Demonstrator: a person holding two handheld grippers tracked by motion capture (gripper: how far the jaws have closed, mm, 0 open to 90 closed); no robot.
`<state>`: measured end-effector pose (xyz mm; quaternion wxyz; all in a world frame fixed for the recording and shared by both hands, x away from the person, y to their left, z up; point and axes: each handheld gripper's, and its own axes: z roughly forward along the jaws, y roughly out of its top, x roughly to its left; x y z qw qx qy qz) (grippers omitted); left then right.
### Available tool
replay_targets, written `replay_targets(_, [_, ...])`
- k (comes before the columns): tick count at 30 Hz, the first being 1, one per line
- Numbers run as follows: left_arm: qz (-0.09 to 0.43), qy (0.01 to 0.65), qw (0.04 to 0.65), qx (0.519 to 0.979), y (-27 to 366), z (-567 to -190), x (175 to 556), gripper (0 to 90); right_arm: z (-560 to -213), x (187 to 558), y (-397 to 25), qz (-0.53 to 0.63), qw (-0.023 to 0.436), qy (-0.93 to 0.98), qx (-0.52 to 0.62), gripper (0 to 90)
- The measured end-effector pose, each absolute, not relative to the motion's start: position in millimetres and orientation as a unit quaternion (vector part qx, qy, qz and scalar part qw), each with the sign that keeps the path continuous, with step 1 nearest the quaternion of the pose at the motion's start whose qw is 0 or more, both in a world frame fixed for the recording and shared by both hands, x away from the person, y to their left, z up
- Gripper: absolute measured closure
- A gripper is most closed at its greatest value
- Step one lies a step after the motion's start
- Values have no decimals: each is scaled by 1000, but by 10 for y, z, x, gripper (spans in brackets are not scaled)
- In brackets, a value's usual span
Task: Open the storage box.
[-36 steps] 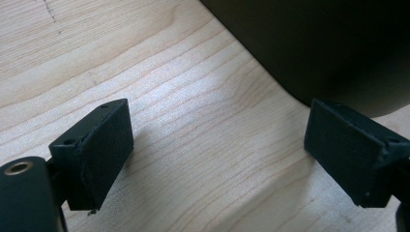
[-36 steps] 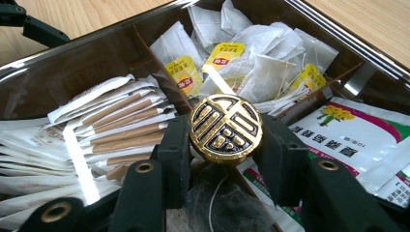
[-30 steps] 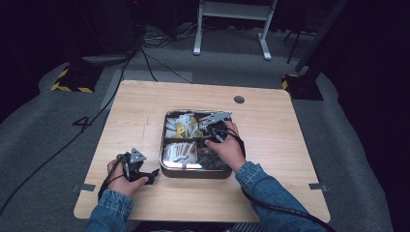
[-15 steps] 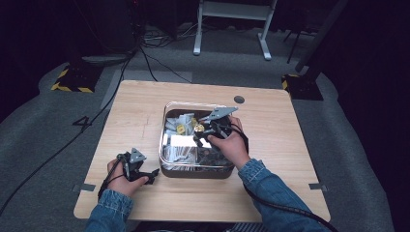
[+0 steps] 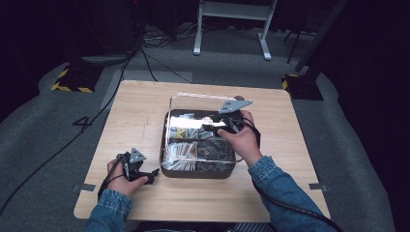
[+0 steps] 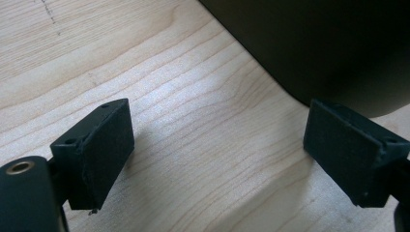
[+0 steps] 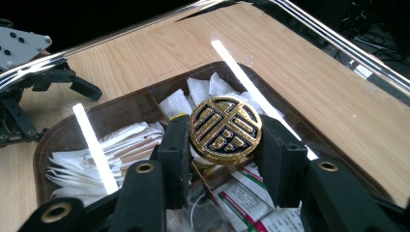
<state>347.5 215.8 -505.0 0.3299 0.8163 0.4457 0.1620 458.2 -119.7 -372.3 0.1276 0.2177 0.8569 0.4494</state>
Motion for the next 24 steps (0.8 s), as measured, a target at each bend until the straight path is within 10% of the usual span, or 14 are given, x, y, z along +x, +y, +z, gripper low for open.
replay_targets(24, [162, 443, 330, 818, 2159, -5050, 3478, 117, -3592, 4501, -2296, 423, 155, 855, 258, 583])
